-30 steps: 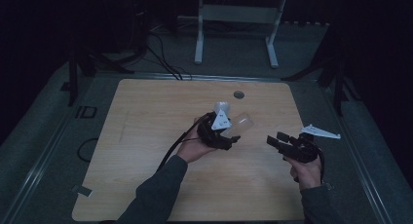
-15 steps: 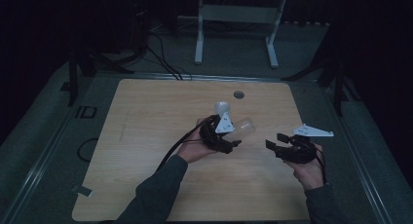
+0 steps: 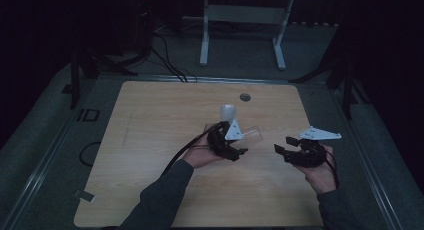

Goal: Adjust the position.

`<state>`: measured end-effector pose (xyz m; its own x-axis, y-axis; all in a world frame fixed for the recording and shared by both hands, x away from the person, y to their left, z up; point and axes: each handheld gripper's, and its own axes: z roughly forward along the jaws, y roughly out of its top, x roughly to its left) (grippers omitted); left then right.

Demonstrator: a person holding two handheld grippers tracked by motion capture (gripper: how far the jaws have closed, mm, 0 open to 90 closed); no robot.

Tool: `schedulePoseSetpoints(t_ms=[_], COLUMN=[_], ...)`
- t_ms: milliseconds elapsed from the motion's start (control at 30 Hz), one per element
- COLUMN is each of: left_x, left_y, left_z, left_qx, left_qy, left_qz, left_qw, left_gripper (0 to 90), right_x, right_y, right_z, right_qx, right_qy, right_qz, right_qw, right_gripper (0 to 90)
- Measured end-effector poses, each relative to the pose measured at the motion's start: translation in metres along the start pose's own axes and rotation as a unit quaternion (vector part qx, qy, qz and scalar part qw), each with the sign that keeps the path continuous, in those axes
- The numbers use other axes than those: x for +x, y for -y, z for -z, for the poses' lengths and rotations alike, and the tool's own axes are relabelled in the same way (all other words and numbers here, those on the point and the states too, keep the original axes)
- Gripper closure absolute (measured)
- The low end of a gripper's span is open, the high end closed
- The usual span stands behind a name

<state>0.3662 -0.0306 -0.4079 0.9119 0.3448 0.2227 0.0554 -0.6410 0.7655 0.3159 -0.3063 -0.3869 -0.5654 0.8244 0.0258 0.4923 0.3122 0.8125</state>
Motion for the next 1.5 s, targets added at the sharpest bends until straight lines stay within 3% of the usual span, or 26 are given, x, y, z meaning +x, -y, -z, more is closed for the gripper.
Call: schedulePoseSetpoints(t_ms=[500,833,1067,1500], left_x=[-0.004,-0.008,-0.010,-0.013], left_y=[0.001,0.001,0.002,0.002], left_z=[-0.006,-0.012,-0.014,-0.017], left_qx=[0.017,0.028,0.033,0.040], left_qy=[0.012,0.015,0.015,0.019], left_qz=[-0.015,-0.025,-0.034,-0.040], left_qw=[0.9997,0.9992,0.9988,0.9982], left_gripper=[30.8,30.9,30.9,30.9], right_x=[0.004,0.010,0.013,0.020], right_y=[-0.007,-0.011,-0.015,-0.023], right_z=[0.000,-0.002,-0.003,-0.005], right_qx=[0.032,0.055,0.068,0.097], right_qy=[0.004,0.003,0.000,-0.007], right_qz=[0.063,0.117,0.136,0.183], right_qw=[0.9975,0.9916,0.9883,0.9783], right_gripper=[44.3,44.9,44.3,44.0])
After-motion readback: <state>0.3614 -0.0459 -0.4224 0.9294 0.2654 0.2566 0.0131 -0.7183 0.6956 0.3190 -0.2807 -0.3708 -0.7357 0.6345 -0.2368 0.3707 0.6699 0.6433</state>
